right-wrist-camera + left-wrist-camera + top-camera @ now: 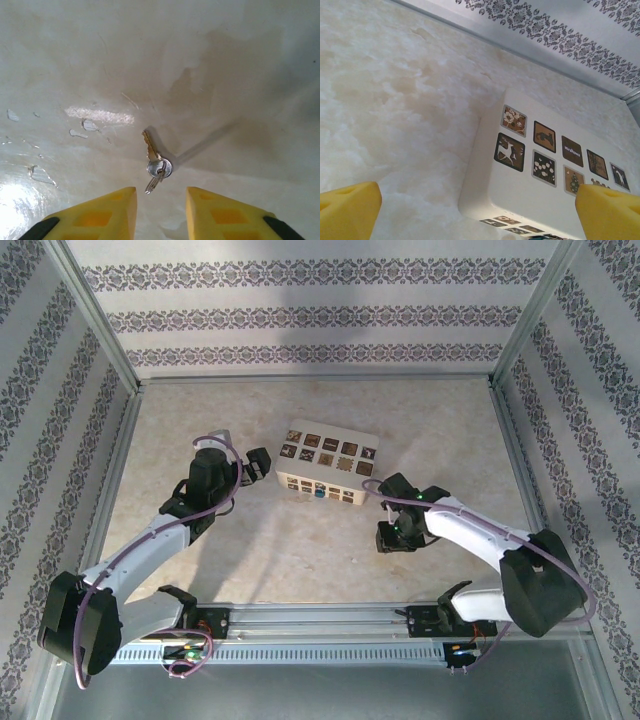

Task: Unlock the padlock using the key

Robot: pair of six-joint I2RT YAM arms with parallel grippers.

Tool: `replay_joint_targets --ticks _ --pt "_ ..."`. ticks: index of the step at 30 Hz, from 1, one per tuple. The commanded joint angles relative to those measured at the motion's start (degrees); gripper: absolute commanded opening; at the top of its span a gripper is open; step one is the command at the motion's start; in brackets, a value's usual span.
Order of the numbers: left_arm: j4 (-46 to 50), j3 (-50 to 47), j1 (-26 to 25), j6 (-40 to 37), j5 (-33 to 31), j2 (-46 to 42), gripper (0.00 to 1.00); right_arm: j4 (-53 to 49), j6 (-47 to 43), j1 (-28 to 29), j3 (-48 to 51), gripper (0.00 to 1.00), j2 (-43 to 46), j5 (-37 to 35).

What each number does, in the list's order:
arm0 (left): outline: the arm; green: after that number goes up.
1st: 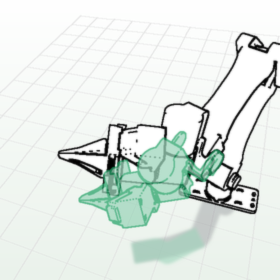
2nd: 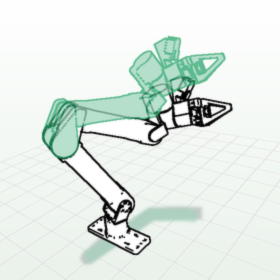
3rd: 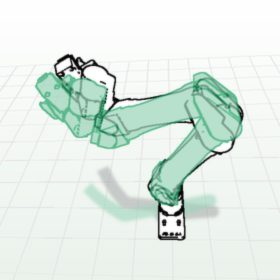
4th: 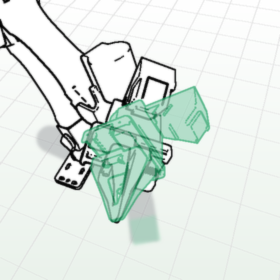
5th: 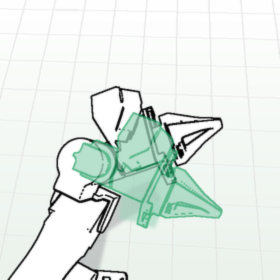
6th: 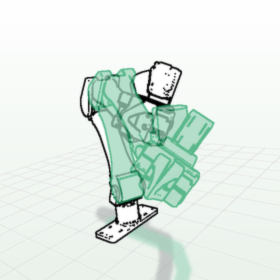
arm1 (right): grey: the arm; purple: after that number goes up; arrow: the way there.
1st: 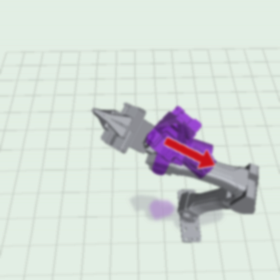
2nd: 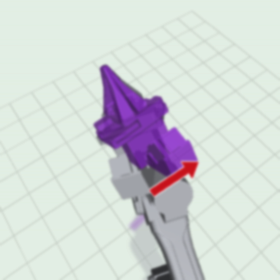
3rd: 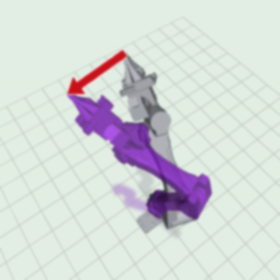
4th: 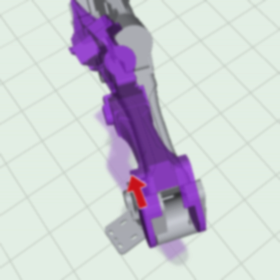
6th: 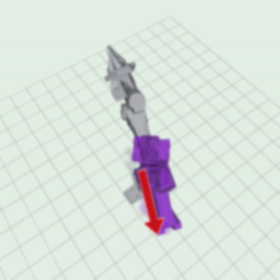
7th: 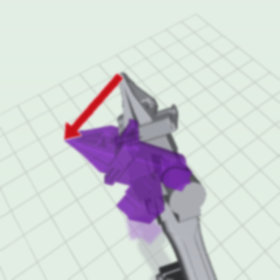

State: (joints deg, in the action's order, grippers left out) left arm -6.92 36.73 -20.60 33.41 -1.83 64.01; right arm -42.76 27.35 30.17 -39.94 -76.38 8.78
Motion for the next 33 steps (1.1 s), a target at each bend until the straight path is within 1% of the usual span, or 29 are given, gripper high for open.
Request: replay_joint_targets --ticks 1,10,33 --pt "-1.08 -0.17 0.38 -0.54 -1.56 -1.25 0.99 0.75 1.01 0.75 -0.57 0.29 -1.56 -1.04" --pt "-0.67 -0.35 0.38 -0.88 -2.82 -2.09 0.99 2.42 1.04 1.55 -0.73 0.25 -4.47 -0.51" --pt "0.24 0.25 0.34 -1.59 -3.63 -2.35 0.99 1.98 1.06 2.43 -0.40 0.09 -8.49 -1.31"
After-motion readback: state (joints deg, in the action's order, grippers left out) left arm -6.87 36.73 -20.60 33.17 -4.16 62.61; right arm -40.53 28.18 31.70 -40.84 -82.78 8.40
